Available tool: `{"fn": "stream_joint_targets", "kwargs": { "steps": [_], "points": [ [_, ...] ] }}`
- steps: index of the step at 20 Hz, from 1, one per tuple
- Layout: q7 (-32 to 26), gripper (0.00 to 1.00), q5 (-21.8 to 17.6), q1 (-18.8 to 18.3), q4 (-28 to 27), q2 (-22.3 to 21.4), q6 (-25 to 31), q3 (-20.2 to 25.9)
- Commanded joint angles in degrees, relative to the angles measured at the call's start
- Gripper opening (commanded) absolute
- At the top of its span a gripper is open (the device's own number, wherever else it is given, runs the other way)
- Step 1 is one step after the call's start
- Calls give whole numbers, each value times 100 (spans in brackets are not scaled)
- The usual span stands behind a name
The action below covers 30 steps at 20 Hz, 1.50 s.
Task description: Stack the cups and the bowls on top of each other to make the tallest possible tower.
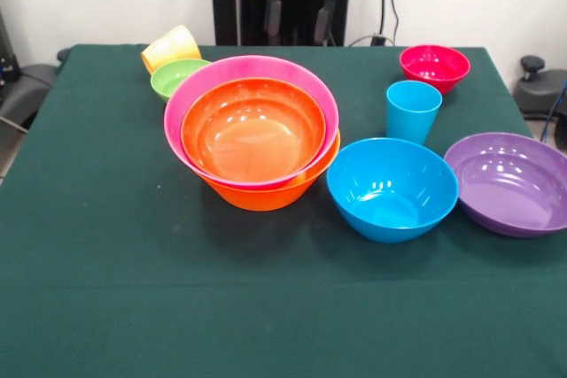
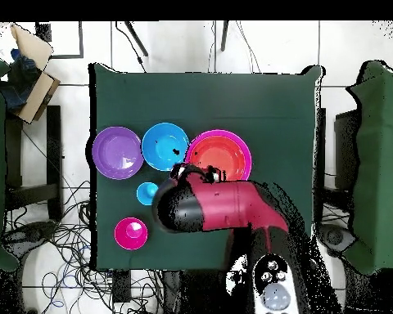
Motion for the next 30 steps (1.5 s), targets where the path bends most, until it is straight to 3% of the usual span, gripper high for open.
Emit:
{"fn": "stream_joint_targets", "kwargs": {
  "steps": [1, 5, 16, 24, 30],
  "points": [
    [910, 100, 84, 698, -28, 60, 566, -200],
    [1135, 100, 88, 1177, -268, 408, 394, -468],
    [1667, 100, 861, 2035, -784, 1133, -13, -995],
    [1475, 100, 785, 1948, -1020, 1835, -853, -1172],
    [1238, 100, 742, 1827, -1118, 2008, -1014, -1175]
  ]
}}
